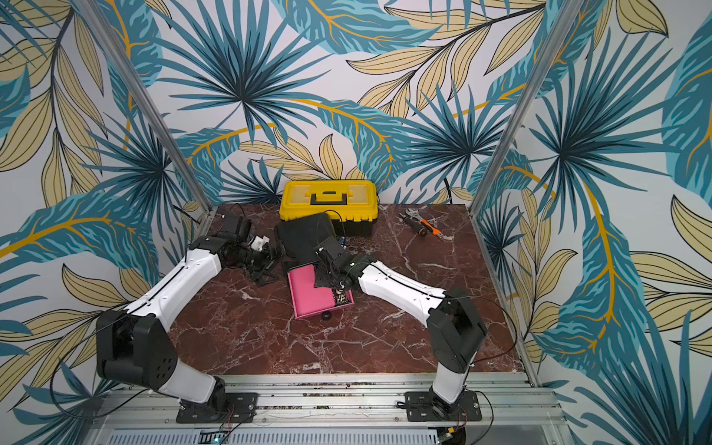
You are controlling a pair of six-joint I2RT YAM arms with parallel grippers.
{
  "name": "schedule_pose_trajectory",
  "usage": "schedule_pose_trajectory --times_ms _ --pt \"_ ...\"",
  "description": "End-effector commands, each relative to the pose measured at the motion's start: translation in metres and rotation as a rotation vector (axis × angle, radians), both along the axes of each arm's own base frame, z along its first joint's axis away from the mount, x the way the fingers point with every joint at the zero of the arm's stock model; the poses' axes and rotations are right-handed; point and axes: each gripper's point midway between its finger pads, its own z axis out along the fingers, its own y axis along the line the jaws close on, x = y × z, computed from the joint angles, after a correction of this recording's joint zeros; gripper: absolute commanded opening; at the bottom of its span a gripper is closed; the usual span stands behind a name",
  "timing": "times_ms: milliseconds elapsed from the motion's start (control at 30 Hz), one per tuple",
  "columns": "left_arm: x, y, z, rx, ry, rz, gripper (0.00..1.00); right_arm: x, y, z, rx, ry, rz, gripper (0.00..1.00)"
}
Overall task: Take the cookies out of the drawer
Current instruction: Pick up the cookie from the drawer.
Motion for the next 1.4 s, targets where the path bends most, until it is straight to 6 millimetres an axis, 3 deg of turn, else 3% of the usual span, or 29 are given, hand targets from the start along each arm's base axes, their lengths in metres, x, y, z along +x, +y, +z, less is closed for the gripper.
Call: schedule_pose_trajectory --times_ms 0,233,267,533,767,1100,1367 --pt "0.000 0.004 0.007 0.021 -0.018 -0.014 1.00 0.000 0.008 -0.005 -0.006 0.003 0.033 0.43" --pt "-0.008 0.008 0.011 0.044 -0.027 -0.020 1.00 -0.003 0.007 -0.004 -0.023 0.000 0.048 0.29" --pt "-0.009 0.008 0.013 0.048 -0.030 -0.020 1.00 -0.014 0.016 -0.004 -0.027 0.003 0.081 0.28" --pt "-0.014 0.011 0.029 0.054 -0.069 -0.007 1.00 -0.037 0.026 0.012 -0.025 0.003 0.142 0.21" --pt "-0.017 0.015 0.042 0.066 -0.099 0.014 1.00 -0.054 0.017 0.025 -0.044 -0.008 0.156 0.16" --pt "-0.025 0.019 0.059 0.073 -0.151 0.042 1.00 -0.061 -0.010 0.042 -0.114 -0.053 0.157 0.08" --pt "-0.035 0.001 0.080 0.098 -0.210 -0.007 1.00 -0.069 -0.034 0.068 -0.205 -0.110 0.221 0.04"
